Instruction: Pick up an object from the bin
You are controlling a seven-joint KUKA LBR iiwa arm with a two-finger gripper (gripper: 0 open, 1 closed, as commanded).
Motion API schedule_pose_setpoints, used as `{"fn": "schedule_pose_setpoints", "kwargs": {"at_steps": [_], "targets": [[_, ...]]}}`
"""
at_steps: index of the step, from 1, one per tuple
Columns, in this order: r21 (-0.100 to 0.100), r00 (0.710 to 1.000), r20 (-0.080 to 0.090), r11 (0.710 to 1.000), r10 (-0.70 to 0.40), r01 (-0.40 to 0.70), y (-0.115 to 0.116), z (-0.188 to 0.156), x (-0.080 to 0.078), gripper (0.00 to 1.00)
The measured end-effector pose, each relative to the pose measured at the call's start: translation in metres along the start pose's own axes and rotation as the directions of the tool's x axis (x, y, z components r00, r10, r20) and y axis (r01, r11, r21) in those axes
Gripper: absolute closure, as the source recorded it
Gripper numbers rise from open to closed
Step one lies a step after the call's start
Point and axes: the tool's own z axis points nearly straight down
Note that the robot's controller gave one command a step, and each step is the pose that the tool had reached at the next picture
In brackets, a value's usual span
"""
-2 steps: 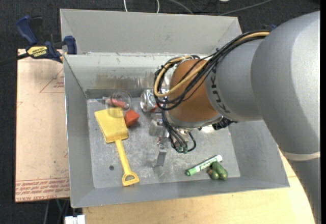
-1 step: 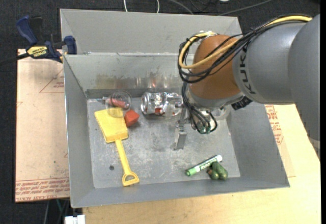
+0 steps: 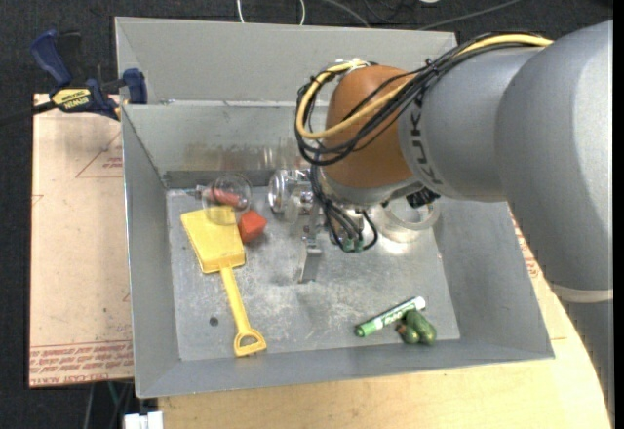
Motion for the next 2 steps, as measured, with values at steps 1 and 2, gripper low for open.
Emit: {"fn": "schedule_pose_setpoints", "kwargs": {"at_steps": [1, 2], "targets": [[-0.007, 1.0, 0.0, 1.0, 0.02, -0.02, 0.018, 0.016, 0.002, 0.0], [-0.007, 0.998, 0.001, 0.998, -0.061, 0.061, 0.109, 0.035, 0.002, 1.0]]}}
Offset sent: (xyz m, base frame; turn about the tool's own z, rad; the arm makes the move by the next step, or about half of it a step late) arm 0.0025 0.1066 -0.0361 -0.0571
